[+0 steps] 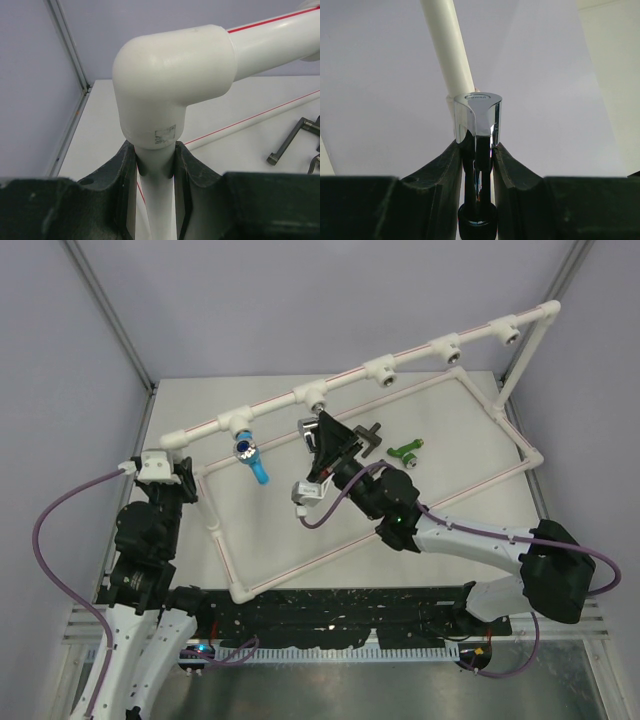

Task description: Install the water faucets

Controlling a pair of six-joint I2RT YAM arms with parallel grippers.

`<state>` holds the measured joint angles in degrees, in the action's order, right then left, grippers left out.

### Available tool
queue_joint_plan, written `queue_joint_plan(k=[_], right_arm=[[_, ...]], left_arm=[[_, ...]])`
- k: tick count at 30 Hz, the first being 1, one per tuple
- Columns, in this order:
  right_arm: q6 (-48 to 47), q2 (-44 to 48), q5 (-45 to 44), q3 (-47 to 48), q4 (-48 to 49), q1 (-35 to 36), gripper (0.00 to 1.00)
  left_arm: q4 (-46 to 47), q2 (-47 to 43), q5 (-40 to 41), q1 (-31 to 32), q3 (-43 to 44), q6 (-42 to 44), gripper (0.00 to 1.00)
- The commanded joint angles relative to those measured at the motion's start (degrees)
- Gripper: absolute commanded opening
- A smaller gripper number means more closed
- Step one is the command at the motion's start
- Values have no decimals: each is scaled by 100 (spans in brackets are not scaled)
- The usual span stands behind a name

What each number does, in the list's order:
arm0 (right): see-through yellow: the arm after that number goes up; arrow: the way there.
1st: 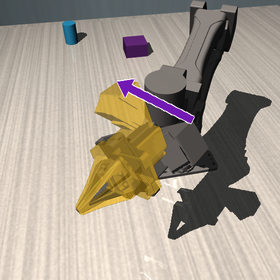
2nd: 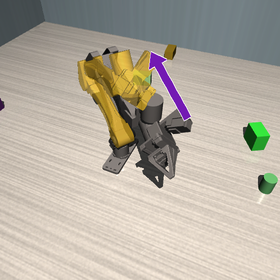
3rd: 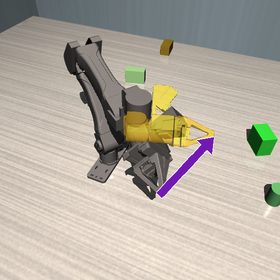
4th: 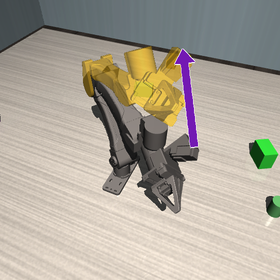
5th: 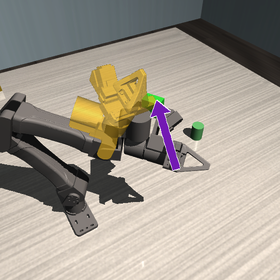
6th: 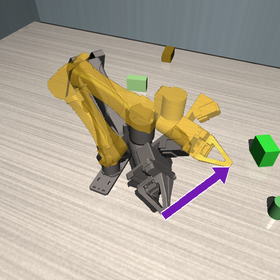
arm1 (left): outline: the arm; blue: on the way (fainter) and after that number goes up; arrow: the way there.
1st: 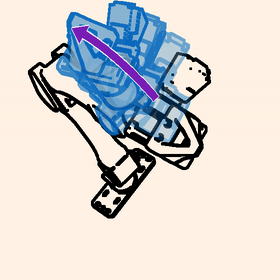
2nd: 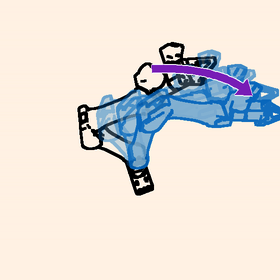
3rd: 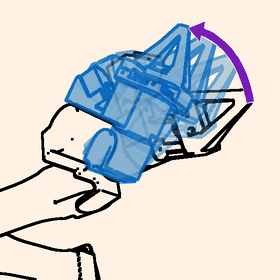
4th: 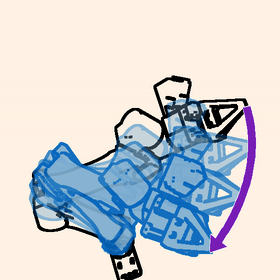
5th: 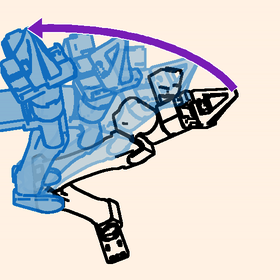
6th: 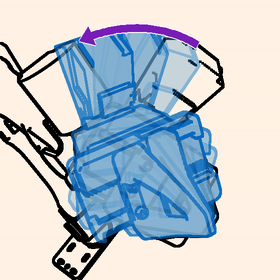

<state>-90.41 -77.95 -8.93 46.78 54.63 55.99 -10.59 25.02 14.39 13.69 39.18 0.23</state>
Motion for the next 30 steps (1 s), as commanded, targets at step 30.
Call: queue_joint_plan(k=[30], right_arm=[[2405, -440, -865, 41, 882, -431, 5]], left_arm=[[-303, 3, -218, 125, -112, 206, 0]])
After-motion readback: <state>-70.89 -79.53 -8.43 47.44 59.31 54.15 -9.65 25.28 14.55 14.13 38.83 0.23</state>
